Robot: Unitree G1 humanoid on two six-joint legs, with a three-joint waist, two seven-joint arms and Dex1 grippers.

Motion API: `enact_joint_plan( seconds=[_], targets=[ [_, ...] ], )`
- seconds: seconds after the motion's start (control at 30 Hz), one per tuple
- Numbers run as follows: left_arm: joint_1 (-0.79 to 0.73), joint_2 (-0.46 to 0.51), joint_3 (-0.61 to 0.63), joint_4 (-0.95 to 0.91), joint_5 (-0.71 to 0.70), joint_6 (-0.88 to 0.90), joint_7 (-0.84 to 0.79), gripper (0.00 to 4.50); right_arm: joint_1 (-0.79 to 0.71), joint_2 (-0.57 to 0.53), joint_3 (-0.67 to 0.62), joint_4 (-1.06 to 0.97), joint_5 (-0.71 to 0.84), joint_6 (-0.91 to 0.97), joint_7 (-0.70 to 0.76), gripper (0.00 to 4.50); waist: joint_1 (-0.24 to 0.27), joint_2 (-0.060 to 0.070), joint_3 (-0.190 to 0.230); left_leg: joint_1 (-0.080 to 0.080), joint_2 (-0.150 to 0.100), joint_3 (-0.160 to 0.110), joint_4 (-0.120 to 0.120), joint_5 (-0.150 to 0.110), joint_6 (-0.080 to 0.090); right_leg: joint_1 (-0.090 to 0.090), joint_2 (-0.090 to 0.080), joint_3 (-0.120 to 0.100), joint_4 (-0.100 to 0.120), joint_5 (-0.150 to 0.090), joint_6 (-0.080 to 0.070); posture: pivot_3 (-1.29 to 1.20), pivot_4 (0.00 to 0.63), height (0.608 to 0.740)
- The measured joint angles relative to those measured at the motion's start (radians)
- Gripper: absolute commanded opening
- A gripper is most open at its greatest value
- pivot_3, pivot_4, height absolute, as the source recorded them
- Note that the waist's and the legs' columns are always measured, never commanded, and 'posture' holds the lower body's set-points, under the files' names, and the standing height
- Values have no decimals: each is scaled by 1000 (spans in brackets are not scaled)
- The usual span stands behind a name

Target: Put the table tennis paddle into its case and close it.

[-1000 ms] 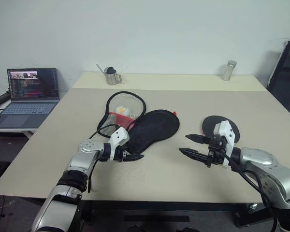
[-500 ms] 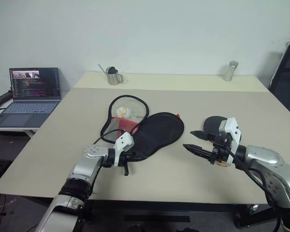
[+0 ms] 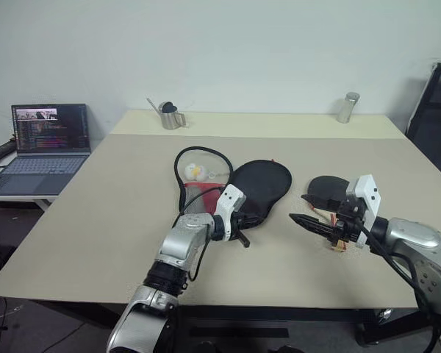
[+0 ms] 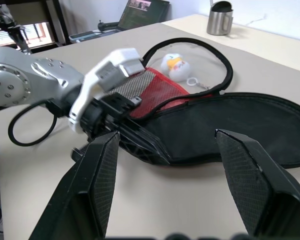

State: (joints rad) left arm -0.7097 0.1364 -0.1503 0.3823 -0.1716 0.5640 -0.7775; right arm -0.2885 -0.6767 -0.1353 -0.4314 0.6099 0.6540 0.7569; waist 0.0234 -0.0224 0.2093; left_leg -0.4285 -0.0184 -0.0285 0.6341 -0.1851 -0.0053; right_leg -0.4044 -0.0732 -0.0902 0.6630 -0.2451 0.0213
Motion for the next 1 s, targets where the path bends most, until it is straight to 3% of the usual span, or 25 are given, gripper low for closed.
enact_joint_plan(
  seconds=[0.13, 0.17, 0.27, 0.43, 0.57, 0.73, 1.0],
  targets=[
    [-32, -33, 0, 59, 2, 1, 38, 21, 0, -1, 0, -2, 0, 4, -4, 3310, 0, 0, 0, 0, 0, 0, 0, 0, 0, 0, 0, 0, 0, 0, 0, 0, 150, 740],
    [-36, -39, 0, 66, 1, 1, 45, 259, 0, -2, 0, -3, 1, 7, -6, 3310, 0, 0, 0, 0, 0, 0, 0, 0, 0, 0, 0, 0, 0, 0, 0, 0, 150, 740],
    [-44, -50, 2, 84, -2, 2, 48, 1116, 1, -5, -1, -6, 1, 9, -15, 3310, 0, 0, 0, 0, 0, 0, 0, 0, 0, 0, 0, 0, 0, 0, 0, 0, 150, 740],
    [-42, -43, -6, 76, -5, 3, 26, 2927, 1, -5, -1, -7, 2, 9, -19, 3310, 0, 0, 0, 0, 0, 0, 0, 0, 0, 0, 0, 0, 0, 0, 0, 0, 150, 740],
    [5, 20, -25, -20, -4, 6, -9, 4349, 0, -5, 0, -7, 3, 9, -19, 3310, -5, 0, 0, 0, 1, 1, 0, 0, 0, 0, 0, 1, 0, 0, 0, 0, 150, 740],
    [143, 179, 21, -175, -26, -53, -63, 4349, -13, 19, 3, -2, 6, 36, -53, 3310, -8, 0, 0, 1, 7, 2, 0, 0, 0, -1, 2, 3, -2, 3, -4, 0, 150, 740],
    [197, 291, 230, -271, -149, -144, -82, 4349, -94, 108, 59, 109, -11, 165, -188, 3310, -5, 0, 0, 1, 10, 4, 1, 0, -1, -1, 4, 4, -2, 4, -7, 0, 150, 740]
  ],
)
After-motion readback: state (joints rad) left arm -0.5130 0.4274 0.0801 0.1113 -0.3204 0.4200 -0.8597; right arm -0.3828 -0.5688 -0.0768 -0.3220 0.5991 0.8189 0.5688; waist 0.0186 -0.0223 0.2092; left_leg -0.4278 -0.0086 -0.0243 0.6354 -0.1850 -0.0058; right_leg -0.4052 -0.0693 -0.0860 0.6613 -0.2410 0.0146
